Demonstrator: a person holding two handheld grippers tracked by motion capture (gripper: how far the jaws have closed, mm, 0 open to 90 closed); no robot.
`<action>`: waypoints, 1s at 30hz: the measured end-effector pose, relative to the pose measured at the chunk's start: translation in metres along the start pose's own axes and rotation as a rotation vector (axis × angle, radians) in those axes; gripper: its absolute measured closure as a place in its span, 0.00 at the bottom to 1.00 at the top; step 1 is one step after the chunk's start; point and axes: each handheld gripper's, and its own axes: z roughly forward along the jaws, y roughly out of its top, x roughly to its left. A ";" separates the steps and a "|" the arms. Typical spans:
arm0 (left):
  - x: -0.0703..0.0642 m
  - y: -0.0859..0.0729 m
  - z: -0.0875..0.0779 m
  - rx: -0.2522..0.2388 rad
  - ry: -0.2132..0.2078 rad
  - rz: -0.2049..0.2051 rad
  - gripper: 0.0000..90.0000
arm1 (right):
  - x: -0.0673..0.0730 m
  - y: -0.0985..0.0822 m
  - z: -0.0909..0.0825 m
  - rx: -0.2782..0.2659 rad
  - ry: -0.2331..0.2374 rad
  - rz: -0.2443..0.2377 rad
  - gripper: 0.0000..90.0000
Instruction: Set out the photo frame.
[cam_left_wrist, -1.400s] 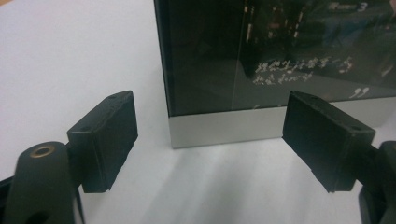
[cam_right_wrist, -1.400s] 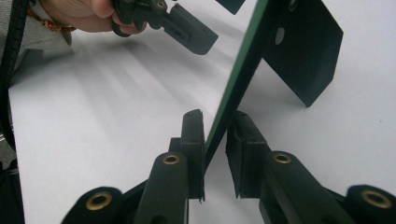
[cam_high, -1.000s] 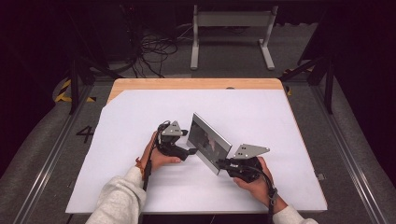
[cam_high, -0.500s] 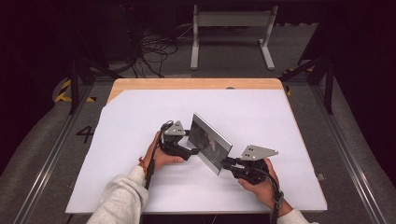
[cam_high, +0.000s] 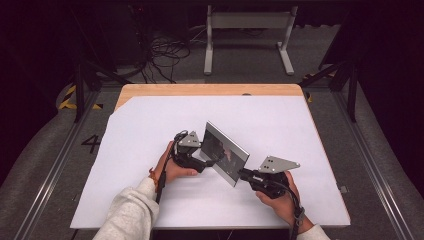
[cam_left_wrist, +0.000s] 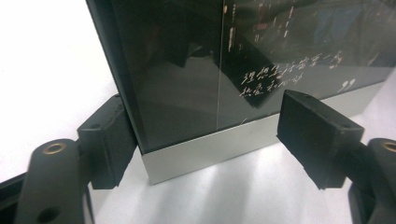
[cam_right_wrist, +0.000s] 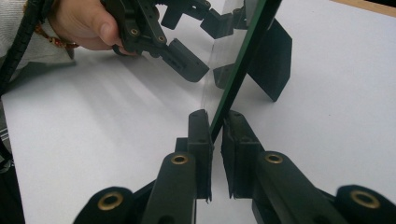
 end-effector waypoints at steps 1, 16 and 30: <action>0.000 0.000 0.000 0.001 0.001 0.001 0.27 | 0.000 0.000 0.000 -0.001 -0.008 0.004 0.92; -0.006 -0.004 -0.009 0.026 0.004 -0.009 0.26 | -0.007 -0.001 0.000 -0.010 -0.037 0.017 0.92; -0.012 -0.009 -0.018 0.025 0.009 0.002 0.29 | -0.012 -0.001 0.002 -0.017 -0.065 0.022 0.91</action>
